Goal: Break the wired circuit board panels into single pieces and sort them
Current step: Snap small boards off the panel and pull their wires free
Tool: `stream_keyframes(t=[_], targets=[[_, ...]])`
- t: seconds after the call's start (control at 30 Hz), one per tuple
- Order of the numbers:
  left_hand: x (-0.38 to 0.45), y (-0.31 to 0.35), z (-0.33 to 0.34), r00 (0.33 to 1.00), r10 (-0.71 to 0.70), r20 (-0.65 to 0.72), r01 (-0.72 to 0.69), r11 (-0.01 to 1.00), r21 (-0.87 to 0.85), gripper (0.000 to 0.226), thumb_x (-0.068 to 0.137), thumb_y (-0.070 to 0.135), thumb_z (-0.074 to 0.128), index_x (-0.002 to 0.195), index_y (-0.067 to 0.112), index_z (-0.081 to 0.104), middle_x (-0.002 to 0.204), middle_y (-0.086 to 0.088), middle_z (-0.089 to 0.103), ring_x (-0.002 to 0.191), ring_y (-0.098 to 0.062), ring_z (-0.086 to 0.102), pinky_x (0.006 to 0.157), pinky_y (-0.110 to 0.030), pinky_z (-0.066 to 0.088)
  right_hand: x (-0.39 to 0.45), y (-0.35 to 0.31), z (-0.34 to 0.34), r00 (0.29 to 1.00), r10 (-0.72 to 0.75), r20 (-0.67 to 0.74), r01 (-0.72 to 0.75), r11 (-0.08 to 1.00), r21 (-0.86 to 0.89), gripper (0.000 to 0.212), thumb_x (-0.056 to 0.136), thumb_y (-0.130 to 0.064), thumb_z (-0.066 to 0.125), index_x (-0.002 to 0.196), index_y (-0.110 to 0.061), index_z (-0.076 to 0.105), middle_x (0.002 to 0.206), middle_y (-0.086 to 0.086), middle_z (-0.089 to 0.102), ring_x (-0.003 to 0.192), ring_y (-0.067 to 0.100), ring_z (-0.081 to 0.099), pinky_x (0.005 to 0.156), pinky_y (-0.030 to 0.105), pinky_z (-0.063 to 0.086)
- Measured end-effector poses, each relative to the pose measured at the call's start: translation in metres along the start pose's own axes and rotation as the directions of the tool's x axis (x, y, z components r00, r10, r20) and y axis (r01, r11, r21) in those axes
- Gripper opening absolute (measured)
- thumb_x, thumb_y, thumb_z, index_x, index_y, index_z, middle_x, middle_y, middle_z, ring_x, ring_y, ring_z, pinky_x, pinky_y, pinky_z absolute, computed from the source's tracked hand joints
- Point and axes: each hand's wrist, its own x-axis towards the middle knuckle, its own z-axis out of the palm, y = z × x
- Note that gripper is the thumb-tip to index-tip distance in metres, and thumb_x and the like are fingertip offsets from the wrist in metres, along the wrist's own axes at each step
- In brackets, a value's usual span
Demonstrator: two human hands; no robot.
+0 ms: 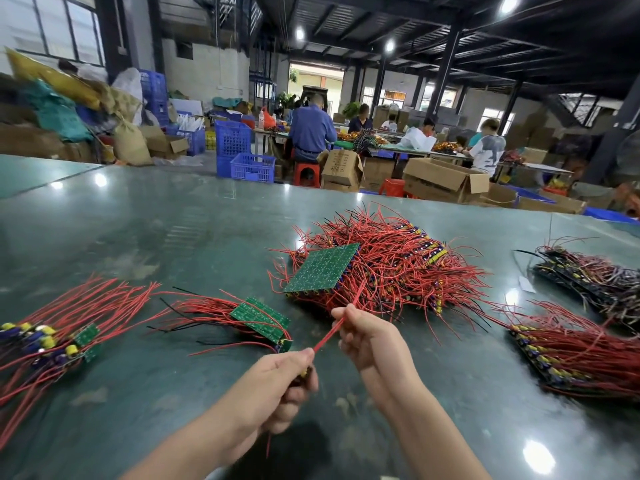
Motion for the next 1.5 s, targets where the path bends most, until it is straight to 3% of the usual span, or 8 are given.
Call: stream_keyframes(t=[0.13, 0.33, 0.6, 0.77, 1.0, 1.13, 1.3, 1.5], targets=[[-0.002, 0.006, 0.002, 0.987, -0.041, 0.154, 0.077, 0.969, -0.233, 0.028, 0.080, 0.039, 0.054, 0.059, 0.020, 0.060, 0.054, 0.004, 0.032, 0.039, -0.007, 0.020, 0.034, -0.016, 0.020, -0.002, 0.002, 0.003, 1.000, 0.011, -0.015, -0.012, 0.997, -0.078, 0.030, 0.092, -0.025, 0.053, 0.077, -0.012, 0.075, 0.066, -0.003, 0.063, 0.048, 0.005, 0.045, 0.054, 0.019, 0.035], [0.015, 0.004, -0.019, 0.924, 0.170, -0.344, -0.260, 0.936, -0.236, 0.031, 0.084, 0.037, 0.048, 0.081, 0.015, 0.068, 0.067, 0.008, 0.063, 0.070, -0.012, 0.048, 0.079, -0.036, 0.033, -0.013, 0.020, 0.023, 0.991, -0.033, 0.133, 0.091, 0.882, -0.462, 0.025, 0.096, -0.024, 0.053, 0.076, -0.017, 0.066, 0.066, -0.008, 0.063, 0.052, 0.004, 0.047, 0.049, 0.014, 0.037], [0.018, -0.003, -0.024, 0.975, 0.125, -0.186, -0.176, 0.941, -0.290, 0.035, 0.074, 0.043, 0.056, 0.076, 0.015, 0.077, 0.067, -0.012, 0.062, 0.060, -0.026, 0.058, 0.052, -0.031, 0.049, -0.020, 0.036, 0.025, 0.925, 0.134, 0.355, 0.041, 0.895, -0.444, 0.006, 0.085, -0.008, 0.067, 0.088, -0.013, 0.066, 0.060, -0.010, 0.060, 0.053, 0.003, 0.049, 0.056, 0.014, 0.041], [0.020, -0.011, -0.021, 0.961, 0.185, -0.205, -0.225, 0.955, -0.195, 0.037, 0.070, 0.037, 0.063, 0.086, 0.006, 0.074, 0.090, -0.012, 0.072, 0.081, -0.021, 0.064, 0.073, -0.032, 0.049, -0.022, 0.035, 0.026, 0.917, 0.051, 0.396, 0.158, 0.864, -0.477, 0.005, 0.092, -0.006, 0.059, 0.091, -0.008, 0.064, 0.069, -0.003, 0.061, 0.053, 0.000, 0.050, 0.055, 0.012, 0.039], [0.020, -0.007, -0.017, 0.973, 0.123, -0.196, -0.180, 0.935, -0.305, 0.043, 0.080, 0.038, 0.053, 0.097, -0.001, 0.064, 0.060, -0.006, 0.054, 0.039, -0.017, 0.037, 0.036, -0.024, 0.036, -0.024, 0.033, 0.030, 0.897, 0.048, 0.440, 0.243, 0.778, -0.580, 0.028, 0.096, 0.003, 0.042, 0.076, -0.011, 0.056, 0.065, -0.001, 0.060, 0.046, -0.002, 0.052, 0.053, 0.010, 0.041], [0.020, -0.007, -0.021, 0.984, 0.085, -0.158, -0.135, 0.931, -0.339, 0.040, 0.079, 0.035, 0.055, 0.092, -0.001, 0.064, 0.058, -0.011, 0.053, 0.037, -0.021, 0.041, 0.040, -0.029, 0.041, -0.022, 0.035, 0.031, 0.920, 0.058, 0.387, 0.217, 0.747, -0.629, 0.033, 0.096, 0.000, 0.042, 0.070, -0.018, 0.054, 0.060, -0.004, 0.057, 0.041, -0.002, 0.047, 0.049, 0.010, 0.038], [0.023, -0.010, -0.021, 0.952, 0.141, -0.273, -0.219, 0.934, -0.281, 0.027, 0.077, 0.032, 0.057, 0.077, 0.011, 0.074, 0.069, -0.006, 0.065, 0.054, -0.013, 0.056, 0.060, -0.030, 0.031, -0.018, 0.035, 0.024, 0.932, -0.163, 0.323, 0.360, 0.517, -0.777, 0.038, 0.094, -0.014, 0.052, 0.057, -0.025, 0.052, 0.045, -0.012, 0.050, 0.044, 0.000, 0.043, 0.050, 0.012, 0.030], [0.024, -0.006, -0.017, 0.939, 0.115, -0.324, -0.241, 0.893, -0.381, 0.028, 0.076, 0.031, 0.057, 0.083, 0.006, 0.069, 0.065, 0.000, 0.062, 0.054, -0.007, 0.050, 0.059, -0.024, 0.033, -0.019, 0.040, 0.031, 0.923, -0.242, 0.300, 0.385, 0.542, -0.747, 0.042, 0.095, -0.011, 0.050, 0.059, -0.033, 0.049, 0.049, -0.019, 0.052, 0.052, -0.003, 0.047, 0.054, 0.010, 0.031]])
